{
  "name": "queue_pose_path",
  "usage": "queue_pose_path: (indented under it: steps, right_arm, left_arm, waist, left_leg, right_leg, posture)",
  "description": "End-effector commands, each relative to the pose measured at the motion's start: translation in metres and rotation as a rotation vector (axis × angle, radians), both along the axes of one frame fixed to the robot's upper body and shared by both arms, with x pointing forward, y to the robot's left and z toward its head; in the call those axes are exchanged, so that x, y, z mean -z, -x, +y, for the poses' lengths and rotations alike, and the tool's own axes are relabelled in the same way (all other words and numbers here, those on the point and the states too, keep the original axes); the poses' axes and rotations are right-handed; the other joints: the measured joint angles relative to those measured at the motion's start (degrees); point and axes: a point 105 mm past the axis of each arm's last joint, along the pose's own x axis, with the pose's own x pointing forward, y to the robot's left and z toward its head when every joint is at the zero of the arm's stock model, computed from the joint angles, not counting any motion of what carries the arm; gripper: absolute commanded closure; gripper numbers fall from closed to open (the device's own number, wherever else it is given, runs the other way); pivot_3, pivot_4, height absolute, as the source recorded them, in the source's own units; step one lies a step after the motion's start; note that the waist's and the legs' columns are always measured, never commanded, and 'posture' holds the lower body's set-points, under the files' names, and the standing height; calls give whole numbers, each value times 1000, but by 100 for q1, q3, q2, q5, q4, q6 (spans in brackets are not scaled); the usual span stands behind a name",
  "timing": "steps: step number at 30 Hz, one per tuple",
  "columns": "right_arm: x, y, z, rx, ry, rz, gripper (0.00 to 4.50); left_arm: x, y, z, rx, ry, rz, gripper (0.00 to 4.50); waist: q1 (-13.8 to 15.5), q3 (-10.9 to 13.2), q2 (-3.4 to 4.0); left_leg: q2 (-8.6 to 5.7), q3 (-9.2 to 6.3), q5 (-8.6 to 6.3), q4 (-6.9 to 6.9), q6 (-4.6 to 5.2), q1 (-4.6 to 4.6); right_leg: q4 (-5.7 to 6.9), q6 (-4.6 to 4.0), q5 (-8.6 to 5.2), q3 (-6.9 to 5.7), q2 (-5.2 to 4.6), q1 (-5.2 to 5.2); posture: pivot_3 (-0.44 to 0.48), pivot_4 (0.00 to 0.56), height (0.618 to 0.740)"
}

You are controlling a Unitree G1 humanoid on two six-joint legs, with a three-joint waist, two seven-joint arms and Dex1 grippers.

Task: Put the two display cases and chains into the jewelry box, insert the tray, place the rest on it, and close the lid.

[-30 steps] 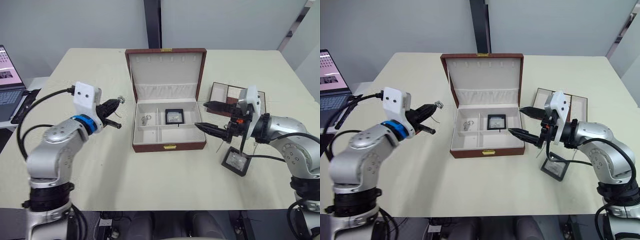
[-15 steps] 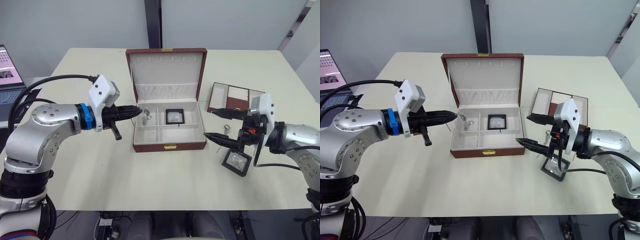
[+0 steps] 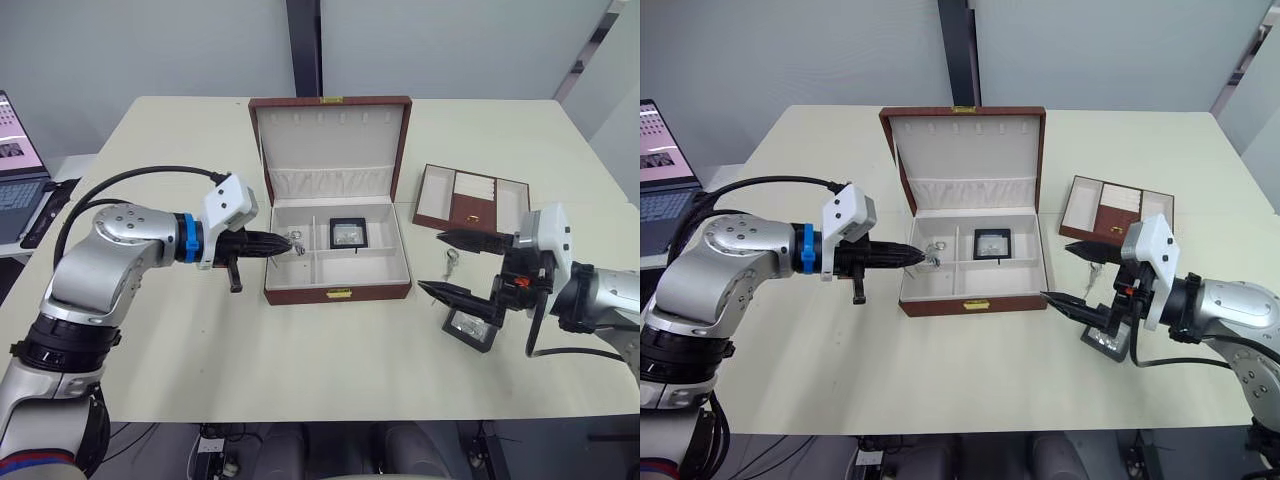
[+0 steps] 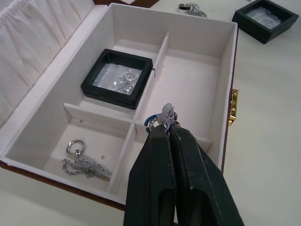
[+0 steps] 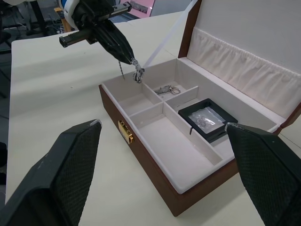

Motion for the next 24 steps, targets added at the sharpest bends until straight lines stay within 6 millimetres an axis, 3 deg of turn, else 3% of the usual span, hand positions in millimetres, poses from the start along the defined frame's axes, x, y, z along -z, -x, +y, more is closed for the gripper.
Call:
queue_pose_path:
  steps: [1,5,6,9,20,24]
  right_arm:
    - [-10,5,2,-14,-1,-48,0]
    - [-9,4,2,-16,-1,-47,0]
    - [-9,3,2,-17,-1,-46,0]
    - [-9,3,3,-21,0,-46,0]
    - [-7,-1,-6,-3,8,-35,0]
    - [-2,-4,-25,50,28,-9,0]
  left_arm:
    - [-5,1,1,9,-13,-35,4461]
    - [-6,-1,2,-6,-1,-41,4461]
    - [-6,-1,2,-11,2,-43,4277]
    - [-7,-2,2,-16,13,-45,3593]
    - [-19,-1,7,-40,102,-42,210]
    - [-22,6,25,-75,149,-19,30]
  waist:
    - [0,0,0]
    - [1,0,0]
    - [1,0,0]
    - [1,0,0]
    - [0,0,0]
    - [-2,0,0]
  left_leg:
    - [0,-2,0,0,0,0]
    - [0,-1,0,0,0,0]
    - [0,-1,0,0,0,0]
    - [0,-1,0,0,0,0]
    - [0,-1,0,1,0,0]
    - [2,-1,0,0,0,1]
  right_leg:
    - [0,0,0,-1,0,0]
    - [0,0,0,0,0,0]
    - [0,0,0,0,0,0]
    - [0,0,0,0,0,0]
    - [1,0,0,0,0,0]
    - [1,0,0,0,-1,0]
  posture:
    - [0,150,740]
    - [0,150,740]
    - [0,150,740]
    - [0,150,740]
    - [0,150,740]
    - [0,150,740]
